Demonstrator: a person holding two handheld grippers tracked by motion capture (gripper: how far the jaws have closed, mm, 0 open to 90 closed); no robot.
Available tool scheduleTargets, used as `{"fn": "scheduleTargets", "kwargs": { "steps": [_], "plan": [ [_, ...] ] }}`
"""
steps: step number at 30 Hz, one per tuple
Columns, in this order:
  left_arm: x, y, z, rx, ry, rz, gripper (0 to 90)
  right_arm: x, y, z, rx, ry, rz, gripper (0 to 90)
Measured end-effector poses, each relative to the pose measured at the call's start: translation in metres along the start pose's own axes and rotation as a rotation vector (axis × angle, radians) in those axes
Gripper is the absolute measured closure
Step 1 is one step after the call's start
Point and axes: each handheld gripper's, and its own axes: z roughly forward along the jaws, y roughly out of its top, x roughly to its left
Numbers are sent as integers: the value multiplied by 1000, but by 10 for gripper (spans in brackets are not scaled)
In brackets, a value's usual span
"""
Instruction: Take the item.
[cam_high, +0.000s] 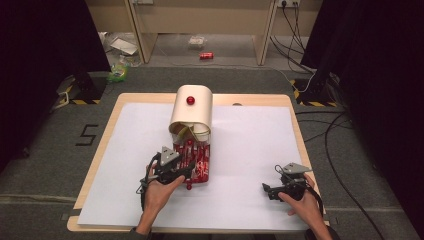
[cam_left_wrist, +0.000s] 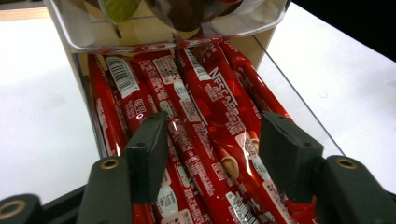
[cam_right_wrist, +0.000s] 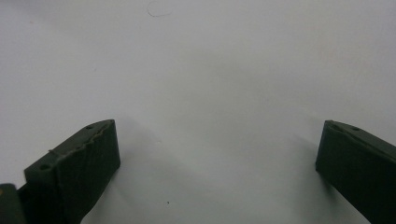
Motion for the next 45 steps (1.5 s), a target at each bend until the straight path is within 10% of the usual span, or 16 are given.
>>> {"fn": "scheduleTargets", "kwargs": {
  "steps": [29, 45],
  "plan": [
    [-10, 0, 14, 29, 132, 104, 668, 0, 0, 0, 3, -1, 0, 3],
    [-13, -2, 15, 15, 121, 115, 819, 0, 0, 0, 3, 0, -2, 3]
  ]
}}
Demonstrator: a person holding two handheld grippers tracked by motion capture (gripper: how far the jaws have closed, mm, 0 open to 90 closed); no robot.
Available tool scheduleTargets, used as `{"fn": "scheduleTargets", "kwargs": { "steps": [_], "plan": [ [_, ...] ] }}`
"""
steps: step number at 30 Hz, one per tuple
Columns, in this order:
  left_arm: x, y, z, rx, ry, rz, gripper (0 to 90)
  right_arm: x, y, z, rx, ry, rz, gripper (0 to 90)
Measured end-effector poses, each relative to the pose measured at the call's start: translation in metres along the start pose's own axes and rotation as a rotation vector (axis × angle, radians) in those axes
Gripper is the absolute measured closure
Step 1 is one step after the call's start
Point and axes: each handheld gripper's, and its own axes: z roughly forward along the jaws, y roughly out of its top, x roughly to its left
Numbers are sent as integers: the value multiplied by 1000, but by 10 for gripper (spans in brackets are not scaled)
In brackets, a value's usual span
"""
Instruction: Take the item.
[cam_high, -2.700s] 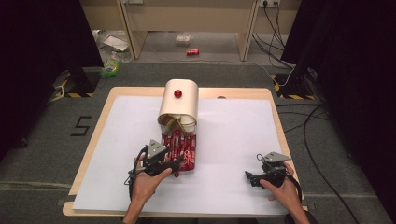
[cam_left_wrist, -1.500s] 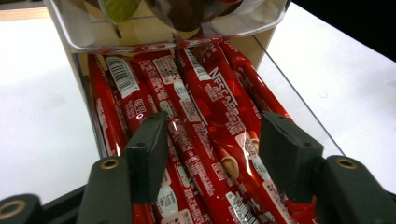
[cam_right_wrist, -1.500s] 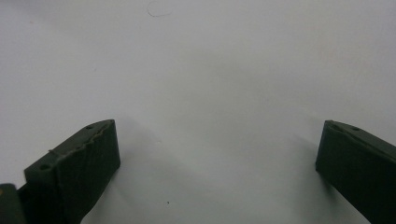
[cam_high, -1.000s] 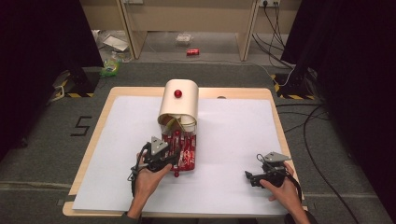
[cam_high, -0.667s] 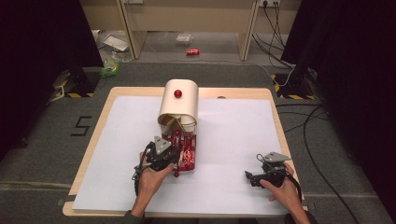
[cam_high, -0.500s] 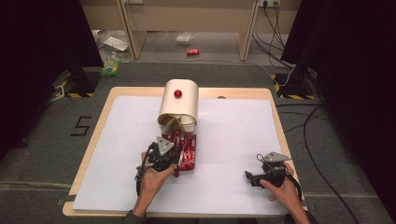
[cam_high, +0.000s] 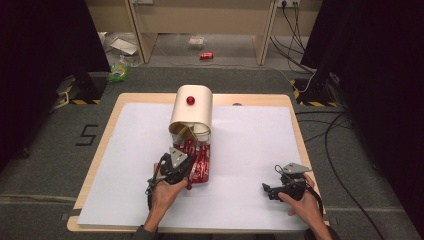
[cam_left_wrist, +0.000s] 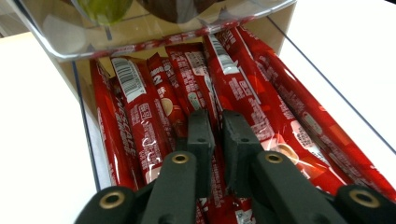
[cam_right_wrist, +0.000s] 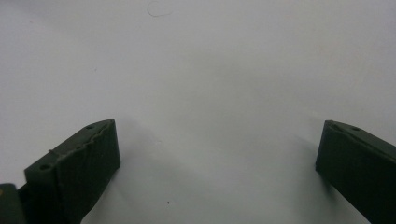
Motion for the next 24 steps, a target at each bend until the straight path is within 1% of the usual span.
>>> {"fn": "scheduleTargets", "kwargs": {
  "steps": [5, 8, 9, 12, 13, 15, 17, 22, 24],
  "plan": [
    [3, 2, -4, 6, -18, 1, 829, 0, 0, 0, 0, 0, 0, 3],
    [5, 3, -7, -4, -28, -8, 830, 0, 0, 0, 0, 0, 0, 3],
    [6, 6, -13, -8, -33, -9, 831, 0, 0, 0, 0, 0, -1, 3],
    [7, 8, -17, -9, -40, -6, 833, 0, 0, 0, 0, 0, 0, 3],
    [9, 11, -21, -1, -64, -19, 834, 0, 0, 0, 0, 0, 0, 3],
    [9, 10, -22, 17, -81, -20, 837, 0, 0, 0, 0, 0, 0, 3],
    [9, 9, -23, 30, -92, -12, 837, 0, 0, 0, 0, 0, 0, 3],
    [10, 8, -24, 41, -95, -10, 837, 0, 0, 0, 0, 0, 0, 3],
    [11, 9, -26, 37, -93, -10, 837, 0, 0, 0, 0, 0, 0, 3]
  ]
}}
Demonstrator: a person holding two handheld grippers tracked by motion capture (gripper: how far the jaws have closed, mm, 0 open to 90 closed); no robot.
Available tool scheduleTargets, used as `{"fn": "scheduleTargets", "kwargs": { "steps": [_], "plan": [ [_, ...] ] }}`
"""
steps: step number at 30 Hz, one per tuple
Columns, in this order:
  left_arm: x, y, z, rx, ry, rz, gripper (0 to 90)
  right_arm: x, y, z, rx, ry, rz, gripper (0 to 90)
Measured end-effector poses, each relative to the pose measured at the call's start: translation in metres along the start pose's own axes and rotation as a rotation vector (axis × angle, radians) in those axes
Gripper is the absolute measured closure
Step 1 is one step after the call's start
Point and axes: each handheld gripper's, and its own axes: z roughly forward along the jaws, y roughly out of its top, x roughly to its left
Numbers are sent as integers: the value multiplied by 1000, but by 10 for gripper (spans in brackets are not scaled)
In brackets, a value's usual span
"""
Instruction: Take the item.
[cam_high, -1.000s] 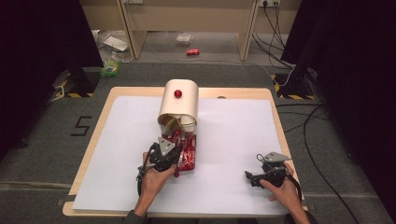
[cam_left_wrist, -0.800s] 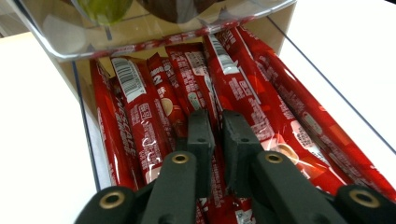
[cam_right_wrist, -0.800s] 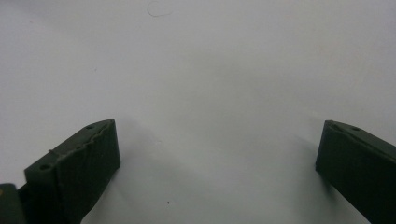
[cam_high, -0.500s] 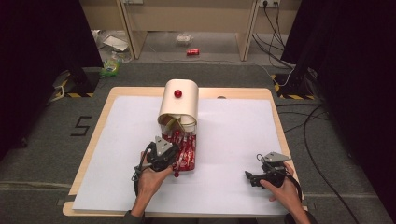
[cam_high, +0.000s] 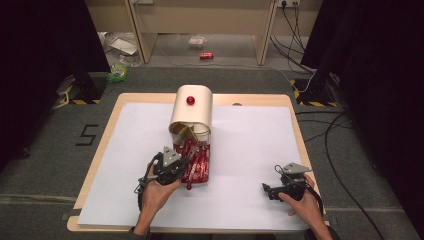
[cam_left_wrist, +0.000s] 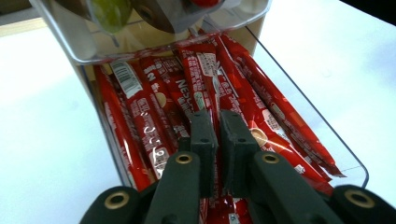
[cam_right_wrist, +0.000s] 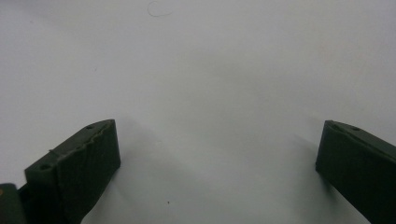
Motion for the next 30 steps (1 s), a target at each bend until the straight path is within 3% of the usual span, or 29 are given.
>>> {"fn": "scheduleTargets", "kwargs": {
  "steps": [20, 30],
  "plan": [
    [2, -2, -19, 11, -13, 18, 837, 0, 0, 0, -1, -1, -2, 4],
    [7, -6, -31, 5, -11, 7, 837, 0, 0, 0, -2, -2, -5, 4]
  ]
}}
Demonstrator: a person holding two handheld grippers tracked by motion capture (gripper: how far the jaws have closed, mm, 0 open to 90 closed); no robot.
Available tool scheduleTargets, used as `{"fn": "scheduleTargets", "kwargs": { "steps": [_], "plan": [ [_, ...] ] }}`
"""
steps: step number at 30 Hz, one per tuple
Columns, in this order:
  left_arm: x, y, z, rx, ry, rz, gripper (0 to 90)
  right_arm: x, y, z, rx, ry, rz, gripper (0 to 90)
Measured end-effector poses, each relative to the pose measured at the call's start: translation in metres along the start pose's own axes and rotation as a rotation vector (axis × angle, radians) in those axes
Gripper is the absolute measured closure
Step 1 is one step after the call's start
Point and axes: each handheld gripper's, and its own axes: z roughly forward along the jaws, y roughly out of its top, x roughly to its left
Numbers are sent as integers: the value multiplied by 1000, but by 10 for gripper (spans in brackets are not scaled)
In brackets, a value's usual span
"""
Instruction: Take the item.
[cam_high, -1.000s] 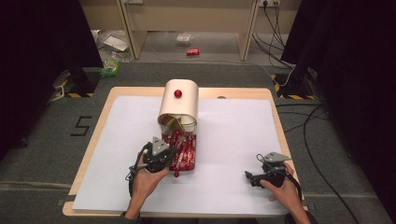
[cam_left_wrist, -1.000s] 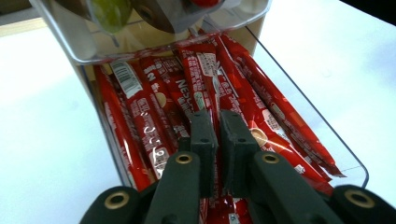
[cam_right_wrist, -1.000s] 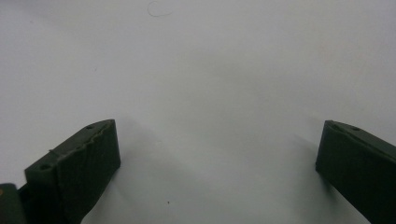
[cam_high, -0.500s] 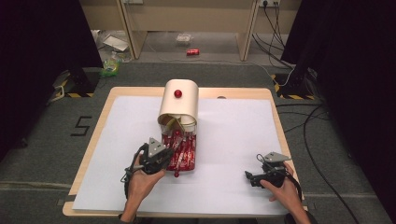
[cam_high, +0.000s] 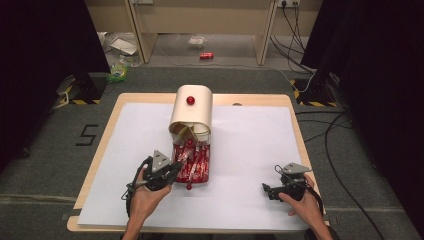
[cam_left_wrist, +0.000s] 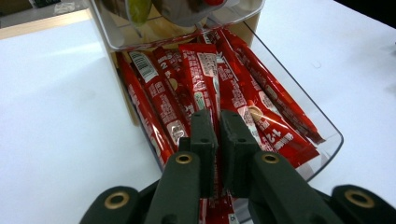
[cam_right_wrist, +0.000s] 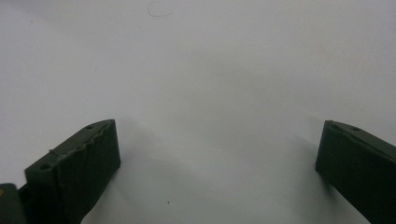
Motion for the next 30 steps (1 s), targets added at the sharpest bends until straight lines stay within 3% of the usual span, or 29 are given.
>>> {"fn": "scheduleTargets", "kwargs": {
  "steps": [9, 15, 30],
  "plan": [
    [5, -6, -18, -8, 5, 8, 837, 0, 0, 0, 0, 0, 1, 4],
    [17, -12, -33, -27, 35, -17, 837, 0, 0, 0, 0, -1, -1, 4],
    [45, -17, -51, -57, 100, -71, 836, 0, 0, 0, -1, 0, 3, 4]
  ]
}}
